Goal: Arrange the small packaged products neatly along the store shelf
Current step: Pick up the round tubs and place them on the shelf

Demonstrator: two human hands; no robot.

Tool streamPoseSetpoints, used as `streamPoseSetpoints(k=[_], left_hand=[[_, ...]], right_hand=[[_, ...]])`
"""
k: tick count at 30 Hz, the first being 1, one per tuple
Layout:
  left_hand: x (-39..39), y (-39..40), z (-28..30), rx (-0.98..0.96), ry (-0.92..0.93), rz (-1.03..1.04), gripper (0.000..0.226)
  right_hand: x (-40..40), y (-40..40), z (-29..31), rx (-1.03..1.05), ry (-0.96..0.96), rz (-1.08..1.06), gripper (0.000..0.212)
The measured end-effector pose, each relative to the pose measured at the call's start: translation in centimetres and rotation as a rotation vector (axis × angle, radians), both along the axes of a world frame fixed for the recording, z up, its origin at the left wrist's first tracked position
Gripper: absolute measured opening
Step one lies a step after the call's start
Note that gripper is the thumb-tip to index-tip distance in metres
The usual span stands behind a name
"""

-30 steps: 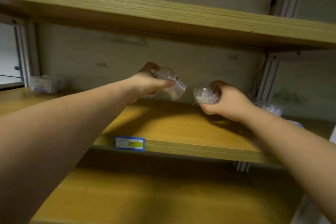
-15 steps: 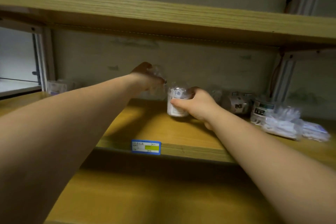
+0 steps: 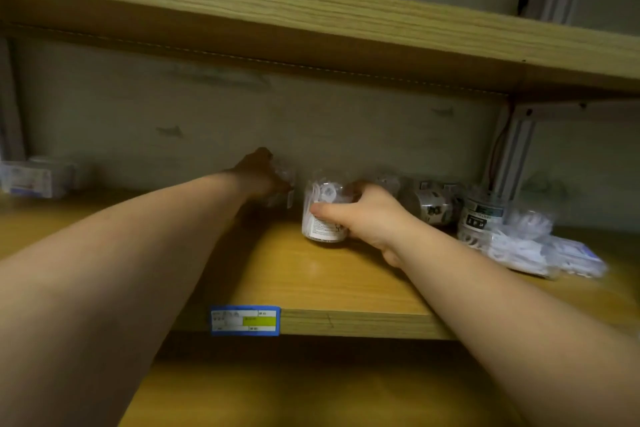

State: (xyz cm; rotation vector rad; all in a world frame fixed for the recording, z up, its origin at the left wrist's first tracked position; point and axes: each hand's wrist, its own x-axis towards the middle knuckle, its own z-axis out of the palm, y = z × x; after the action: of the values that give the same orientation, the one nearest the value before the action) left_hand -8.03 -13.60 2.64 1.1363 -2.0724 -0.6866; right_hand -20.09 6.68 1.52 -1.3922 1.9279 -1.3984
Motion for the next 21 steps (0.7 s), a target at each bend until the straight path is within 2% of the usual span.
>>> streamPoseSetpoints(k=[3, 4, 5, 7, 9, 11, 13, 16, 21], left_hand=[[0.4, 0.0, -0.1, 0.002, -0.037, 0.028, 0.12], [0.7, 0.3, -0.1, -0.056, -0.068, 0.088, 0.123], [0.9, 0.9, 0.2, -0.142, -0.069, 0.154, 0.115], [1.8, 2.9, 1.3, -0.265, 0.061, 0.191, 0.085], [3.1, 5.0, 2.6, -0.146, 0.256, -0.021, 0.059], [4.8, 6.9, 3.0, 0.125, 0.338, -0.327, 0.045], [6.2, 7.5, 2.4, 0.203, 0.286, -0.423, 0.046], [7.2, 7.2, 1.5, 0.164, 0.234, -0.312, 0.059], [7.2, 5.4, 0.5, 0.162, 0.22, -0.227, 0.048]], right_hand=[[0.1, -0.4, 0.0, -0.001, -0.008, -0.006, 0.058], [0.2, -0.5, 0.0, -0.001, -0.008, -0.006, 0.058], [0.3, -0.8, 0.0, -0.004, -0.007, -0.008, 0.059], [0.6, -1.3, 0.1, -0.004, -0.01, -0.01, 0.058], [1.1, -2.1, 0.3, -0.009, -0.018, -0.005, 0.059], [1.6, -3.0, 0.5, -0.026, -0.018, -0.002, 0.063], [2.5, -3.9, 0.7, -0.026, 0.003, 0.021, 0.06], [3.8, -5.2, 0.9, -0.002, 0.007, 0.039, 0.052], [5.0, -7.4, 0.9, 0.035, 0.082, 0.044, 0.046]])
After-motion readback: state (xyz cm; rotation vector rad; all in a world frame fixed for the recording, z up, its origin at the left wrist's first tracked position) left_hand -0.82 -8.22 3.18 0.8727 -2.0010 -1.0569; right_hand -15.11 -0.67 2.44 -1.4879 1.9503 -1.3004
